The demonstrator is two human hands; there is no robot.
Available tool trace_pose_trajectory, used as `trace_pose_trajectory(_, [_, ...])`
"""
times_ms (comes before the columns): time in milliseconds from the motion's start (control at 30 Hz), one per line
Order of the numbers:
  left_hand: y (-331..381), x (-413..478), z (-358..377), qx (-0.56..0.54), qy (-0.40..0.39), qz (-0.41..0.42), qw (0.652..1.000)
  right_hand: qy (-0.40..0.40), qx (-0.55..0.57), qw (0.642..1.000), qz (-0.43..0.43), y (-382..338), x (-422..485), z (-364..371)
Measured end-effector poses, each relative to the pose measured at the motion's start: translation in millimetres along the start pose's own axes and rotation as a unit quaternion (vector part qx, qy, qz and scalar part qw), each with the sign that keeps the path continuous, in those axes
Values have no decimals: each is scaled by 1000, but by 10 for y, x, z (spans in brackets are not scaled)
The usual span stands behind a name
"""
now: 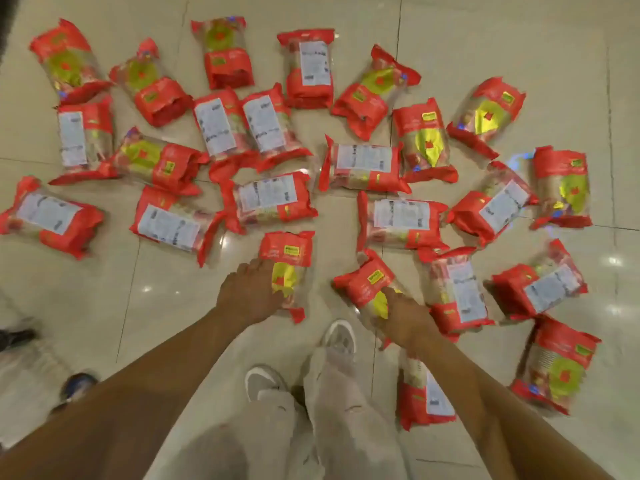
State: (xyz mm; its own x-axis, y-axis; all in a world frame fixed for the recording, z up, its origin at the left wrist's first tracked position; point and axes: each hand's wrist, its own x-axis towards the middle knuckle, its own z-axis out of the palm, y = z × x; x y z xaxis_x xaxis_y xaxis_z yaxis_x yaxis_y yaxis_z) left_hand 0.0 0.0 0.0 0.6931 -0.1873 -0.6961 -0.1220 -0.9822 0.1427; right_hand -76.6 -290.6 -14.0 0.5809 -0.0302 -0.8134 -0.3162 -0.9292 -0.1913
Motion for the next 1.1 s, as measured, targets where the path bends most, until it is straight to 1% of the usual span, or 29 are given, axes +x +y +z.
trace_pose_trajectory(100, [-117, 601, 530, -41, -30, -49, 998, -5, 6, 1000, 15, 259, 682, 268])
trace_pose_trajectory(133, [-134, 767, 671, -57, -47, -65, 995, -12, 3, 999, 32, 336, 885, 318])
trace_pose_trajectory(200, [-178, 1103, 990, -88, -54, -88, 991, -12, -5, 999, 45, 497, 1307, 469])
trace_pose_trajectory(267, [-233, 1390, 1260, -115, -50, -111, 986, 0, 15, 998, 53, 627, 1672, 550])
trace_pose_trajectory(300, [-267, 1527, 1371, -130, -41, -126, 983, 10, 32, 998, 59, 712, 1855, 603])
trace_pose_trajectory(400, [-325, 1851, 1592, -166, 1, -167, 972, 1, 43, 995, 89, 919, 2296, 750])
trace_pose_trajectory(467, [-378, 2020, 1700, -192, 21, -179, 965, -4, 56, 994, 97, 967, 2445, 817])
trace_pose_trajectory(500, [-416, 2099, 1742, -217, 30, -186, 958, -2, 81, 992, 92, 993, 2513, 858])
trace_pose_trajectory(533, [-470, 2171, 1779, -253, 34, -193, 947, -17, 106, 990, 91, 1003, 2551, 864])
trace_pose_trajectory(567, [-529, 2237, 1802, -302, 40, -202, 931, -27, 102, 992, 67, 1029, 2600, 889])
trace_pose_trajectory(600, [-603, 2299, 1837, -352, 36, -208, 912, -55, 121, 989, 62, 1031, 2615, 880])
trace_pose_trajectory(633, [-673, 2336, 1863, -391, 18, -212, 895, -62, 146, 986, 58, 1081, 2705, 947])
trace_pose_trajectory(667, [-732, 2358, 1884, -419, -1, -207, 884, -69, 157, 982, 76, 1085, 2731, 978])
trace_pose_trajectory(700, [-789, 2373, 1917, -430, -18, -204, 879, -73, 165, 980, 80, 1077, 2746, 1017])
trace_pose_trajectory(733, [-823, 2377, 1955, -440, -27, -196, 876, -76, 165, 980, 78, 1124, 2799, 1101])
trace_pose_trajectory(800, [-839, 2350, 2029, -454, -49, -173, 873, -75, 143, 984, 78, 976, 2704, 1105])
trace_pose_trajectory(867, [-783, 2268, 2035, -460, -37, -180, 869, -61, 122, 988, 70, 856, 2596, 1154])
trace_pose_trajectory(900, [-737, 2211, 2017, -459, -24, -191, 868, -46, 112, 991, 58, 783, 2497, 1147])
trace_pose_trajectory(967, [-671, 2032, 1950, -434, -4, -194, 880, -8, 124, 991, 48, 651, 2266, 1097])
trace_pose_trajectory(1033, [-594, 1747, 1765, -406, 16, -196, 893, 48, 164, 984, 55, 520, 2006, 979])
trace_pose_trajectory(1100, [-533, 1427, 1477, -404, 40, -195, 893, 100, 213, 970, 54, 377, 1723, 743])
